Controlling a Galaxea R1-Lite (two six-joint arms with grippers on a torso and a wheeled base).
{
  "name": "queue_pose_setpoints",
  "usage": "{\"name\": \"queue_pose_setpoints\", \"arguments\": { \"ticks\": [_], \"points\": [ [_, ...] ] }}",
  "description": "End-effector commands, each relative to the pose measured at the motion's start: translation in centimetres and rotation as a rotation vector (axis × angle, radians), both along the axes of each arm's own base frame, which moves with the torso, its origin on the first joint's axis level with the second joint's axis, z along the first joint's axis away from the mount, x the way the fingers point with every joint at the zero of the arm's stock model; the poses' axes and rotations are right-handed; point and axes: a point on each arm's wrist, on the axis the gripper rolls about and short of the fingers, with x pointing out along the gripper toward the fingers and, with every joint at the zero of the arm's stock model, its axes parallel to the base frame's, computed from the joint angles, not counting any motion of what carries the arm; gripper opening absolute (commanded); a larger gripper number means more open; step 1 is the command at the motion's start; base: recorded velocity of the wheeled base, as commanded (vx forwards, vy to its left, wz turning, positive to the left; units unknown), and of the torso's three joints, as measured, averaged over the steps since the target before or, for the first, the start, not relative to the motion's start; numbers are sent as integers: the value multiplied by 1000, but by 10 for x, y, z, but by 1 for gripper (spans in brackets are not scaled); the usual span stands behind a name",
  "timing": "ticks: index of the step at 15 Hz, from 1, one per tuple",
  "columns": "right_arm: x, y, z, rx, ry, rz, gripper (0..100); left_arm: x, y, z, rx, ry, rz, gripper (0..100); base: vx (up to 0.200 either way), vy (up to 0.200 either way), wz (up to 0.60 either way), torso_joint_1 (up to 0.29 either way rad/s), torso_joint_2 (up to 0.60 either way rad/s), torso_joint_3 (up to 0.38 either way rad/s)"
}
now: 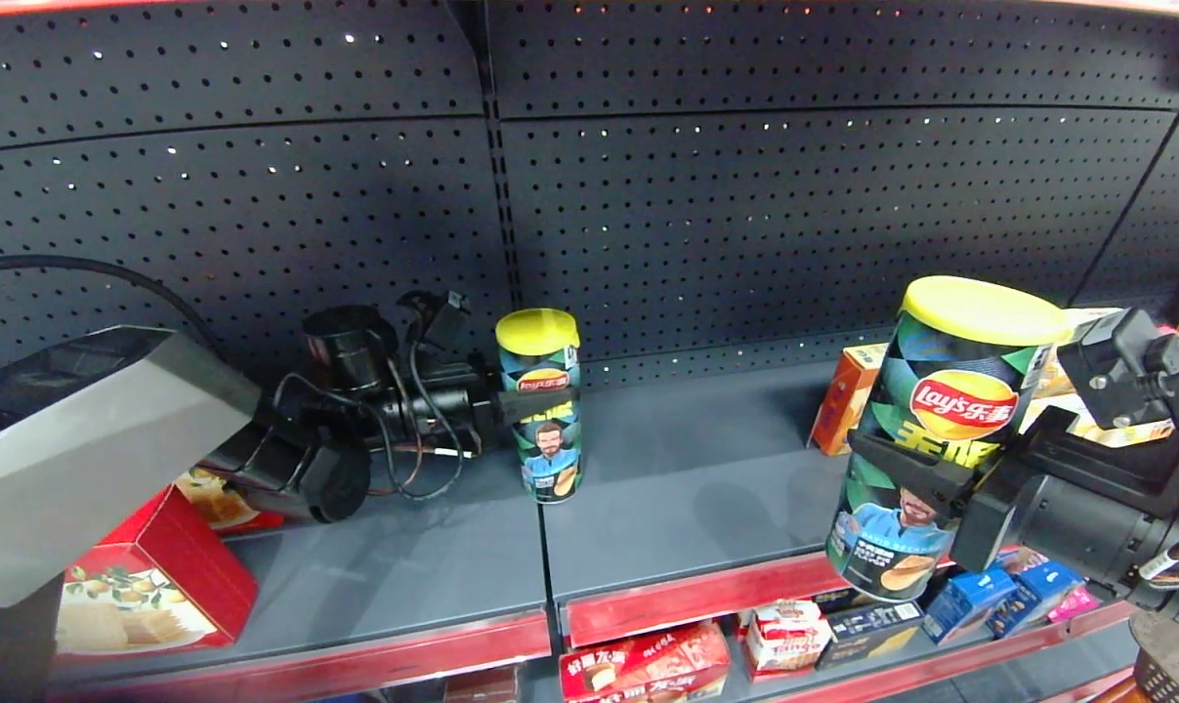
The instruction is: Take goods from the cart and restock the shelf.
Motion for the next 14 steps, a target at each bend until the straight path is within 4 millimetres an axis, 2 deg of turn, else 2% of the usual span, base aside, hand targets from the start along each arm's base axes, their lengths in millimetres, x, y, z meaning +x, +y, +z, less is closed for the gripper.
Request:
{"name": "queue_pose_setpoints", "arguments": {
  "ticks": [1,3,8,12,14],
  "points": [
    [0,0,-1,-2,4,1,0,-21,4,9,0,-5,3,0,0,0,0,0,0,0],
    [0,0,-2,-5,8,-1,0,-39,6,5,-5,-20,-2,0,0,0,0,0,0,0],
    [-1,0,-3,-5,8,-1,0,-66,6,7,-3,-10,-11,0,0,0,0,0,0,0],
    [-2,-1,-4,-8,11,-1,0,-72,3,11,-4,-11,-19,0,0,0,0,0,0,0],
    [-2,-1,-4,-8,9,-2,0,-79,3,6,3,13,-20,0,0,0,0,0,0,0]
  ]
}}
